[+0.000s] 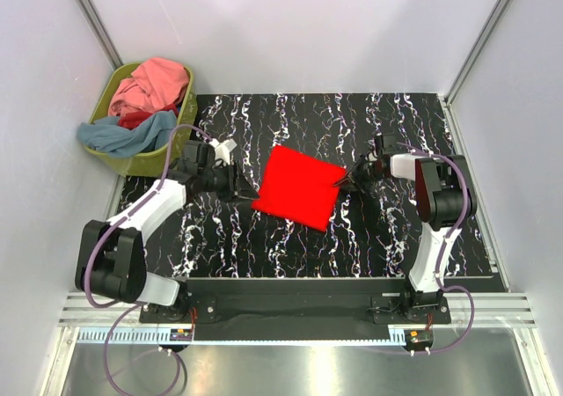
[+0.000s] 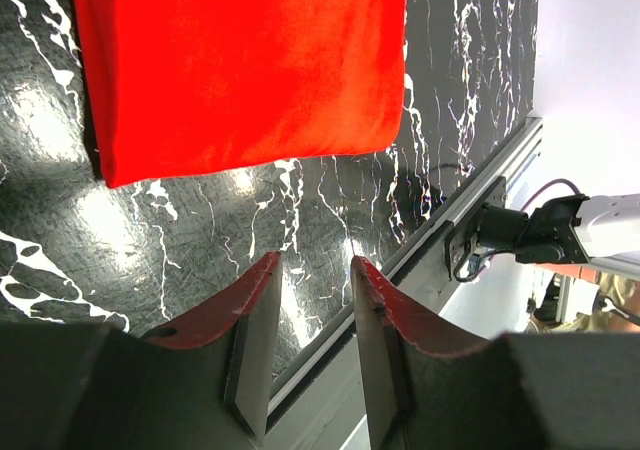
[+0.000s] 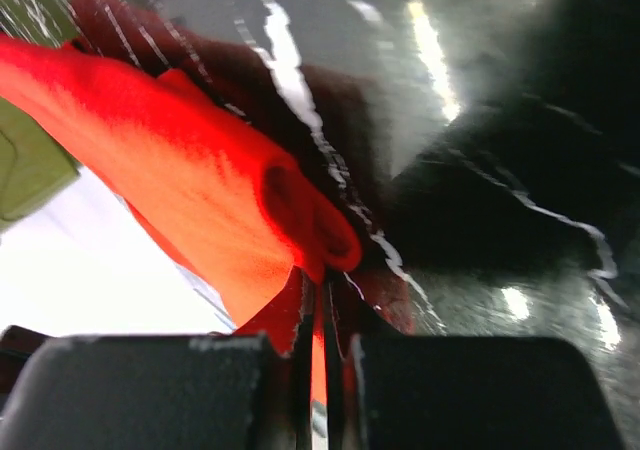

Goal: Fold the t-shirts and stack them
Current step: Neatly place the folded tshirt to the corner

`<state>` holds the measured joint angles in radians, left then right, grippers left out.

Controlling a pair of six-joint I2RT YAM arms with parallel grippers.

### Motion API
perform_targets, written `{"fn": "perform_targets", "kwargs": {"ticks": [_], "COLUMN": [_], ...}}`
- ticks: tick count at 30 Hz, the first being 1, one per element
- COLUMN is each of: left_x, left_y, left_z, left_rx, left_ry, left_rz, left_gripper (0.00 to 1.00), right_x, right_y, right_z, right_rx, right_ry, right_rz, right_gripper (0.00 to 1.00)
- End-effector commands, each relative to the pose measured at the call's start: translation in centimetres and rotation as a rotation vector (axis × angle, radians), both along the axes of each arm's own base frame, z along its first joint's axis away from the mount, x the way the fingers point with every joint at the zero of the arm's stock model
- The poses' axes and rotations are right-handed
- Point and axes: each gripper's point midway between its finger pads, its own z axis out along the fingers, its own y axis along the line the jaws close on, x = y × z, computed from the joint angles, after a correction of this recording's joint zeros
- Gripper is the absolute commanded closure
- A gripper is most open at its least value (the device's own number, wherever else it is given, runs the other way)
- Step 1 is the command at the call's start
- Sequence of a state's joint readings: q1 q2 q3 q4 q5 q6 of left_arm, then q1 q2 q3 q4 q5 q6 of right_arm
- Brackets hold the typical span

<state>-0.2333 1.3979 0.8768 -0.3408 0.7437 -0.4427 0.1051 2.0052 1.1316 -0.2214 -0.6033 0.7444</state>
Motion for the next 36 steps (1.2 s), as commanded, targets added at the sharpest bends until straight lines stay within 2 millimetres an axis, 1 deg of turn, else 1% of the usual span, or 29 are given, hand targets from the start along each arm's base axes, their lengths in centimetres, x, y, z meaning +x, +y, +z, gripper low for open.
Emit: {"fn": "perform_targets", "kwargs": {"ticks": [1,3,5,6,7,8,9,11,14,15,16,18,19,20,21,22,23,24,25,26,27,28,29,30,32,33,34,35,36], "left_x": [1.3,1.5,1.7,1.9,2.0,2.1,2.3,2.4,2.6,2.7,2.6,2.7,2.5,2.6,2.4,2.3,2.2,2.0,1.9,1.9,2.0,1.9,2.1,2.0,1.7,1.6,1.7,1.4,1.4], "left_y": [-0.6,-0.7,-0.8,-0.8,-0.9,-1.0,-1.0,-1.1,-1.1,-1.2,-1.3,-1.5,-1.6,-1.7,-1.7,-1.7,-1.7,-1.6,-1.7,-1.7,-1.7,-1.7,-1.6,-1.6,-1.9,-1.9,-2.0,-2.0,-2.1], "left_z": [1.6,1.4,1.0,1.1,0.7,0.7,0.7,0.4,-0.4,-0.4,-0.9,-1.2,-1.5,-1.4,-1.5,-1.4,-1.4,-1.4,-1.1,-1.0,-0.8,-0.5,-0.2,0.0,0.0,-0.2,-0.3,-0.6,-0.6], "left_rx": [-0.047,-0.048,-0.051,-0.053,-0.055,-0.059,-0.061,-0.061,-0.064,-0.068,-0.074,-0.085,-0.090,-0.095,-0.097,-0.100,-0.103,-0.107,-0.113,-0.118,-0.120,-0.120,-0.123,-0.125,-0.128,-0.130,-0.135,-0.141,-0.146], "left_ry": [-0.057,-0.054,-0.037,-0.034,-0.017,-0.013,-0.016,-0.010,0.008,0.010,0.032,0.048,0.062,0.061,0.068,0.070,0.066,0.074,0.062,0.054,0.045,0.039,0.038,0.035,0.040,0.051,0.043,0.064,0.064], "left_rz": [-0.024,-0.026,-0.030,-0.030,-0.033,-0.035,-0.039,-0.048,-0.064,-0.067,-0.072,-0.071,-0.075,-0.077,-0.078,-0.079,-0.079,-0.074,-0.077,-0.075,-0.075,-0.078,-0.069,-0.071,-0.080,-0.079,-0.078,-0.068,-0.069], "left_gripper": [0.62,0.62,0.63,0.63,0.64,0.64,0.64,0.64,0.64,0.65,0.65,0.66,0.66,0.66,0.66,0.67,0.67,0.67,0.67,0.67,0.67,0.67,0.67,0.67,0.67,0.67,0.67,0.67,0.67], "right_x": [-0.8,-0.7,-0.2,-0.3,0.3,0.5,0.4,0.5,0.2,-0.7,-1.1,-2.9,-3.3,-3.9,-5.2,-5.7,-6.3,-7.1,-7.0,-7.1,-6.5,-7.0,-6.7,-7.8,-8.5,-9.8,-10.3,-11.6,-12.2], "right_y": [-3.1,-5.2,-5.9,-6.4,-7.9,-8.5,-9.8,-11.1,-13.2,-14.0,-15.3,-16.6,-17.1,-18.3,-18.9,-19.5,-20.7,-21.0,-21.5,-21.9,-22.8,-23.2,-24.1,-24.9,-25.1,-24.9,-25.1,-25.0,-25.5], "right_z": [-2.6,-2.7,-1.8,-1.9,-1.1,-0.6,-0.4,1.0,2.3,1.8,2.7,2.0,2.8,2.8,2.2,3.0,3.1,2.7,2.9,2.7,3.5,2.5,3.3,2.7,3.1,2.3,3.0,2.2,2.1], "right_rx": [-0.105,-0.128,-0.099,-0.126,-0.137,-0.153,-0.204,-0.206,-0.178,-0.192,-0.185,-0.181,-0.170,-0.157,-0.177,-0.182,-0.185,-0.193,-0.196,-0.251,-0.286,-0.344,-0.402,-0.455,-0.423,-0.403,-0.386,-0.376,-0.387], "right_ry": [0.092,0.137,0.160,0.181,0.175,0.177,0.200,0.215,0.240,0.262,0.253,0.304,0.291,0.305,0.327,0.306,0.309,0.319,0.301,0.268,0.256,0.304,0.296,0.335,0.349,0.381,0.361,0.393,0.396], "right_rz": [-0.127,-0.232,-0.322,-0.360,-0.418,-0.451,-0.495,-0.583,-0.744,-0.792,-0.854,-0.953,-0.988,-1.048,-1.079,-1.106,-1.153,-1.163,-1.150,-1.046,-1.005,-0.953,-0.919,-0.938,-1.019,-1.056,-1.098,-1.132,-1.160], "right_gripper": [1.00,1.00,1.00,1.00,1.00,1.00,1.00,1.00,1.00,1.00,1.00,1.00,1.00,1.00,1.00,1.00,1.00,1.00,1.00,1.00,1.00,1.00,1.00,1.00,1.00,1.00,1.00,1.00,1.00]}}
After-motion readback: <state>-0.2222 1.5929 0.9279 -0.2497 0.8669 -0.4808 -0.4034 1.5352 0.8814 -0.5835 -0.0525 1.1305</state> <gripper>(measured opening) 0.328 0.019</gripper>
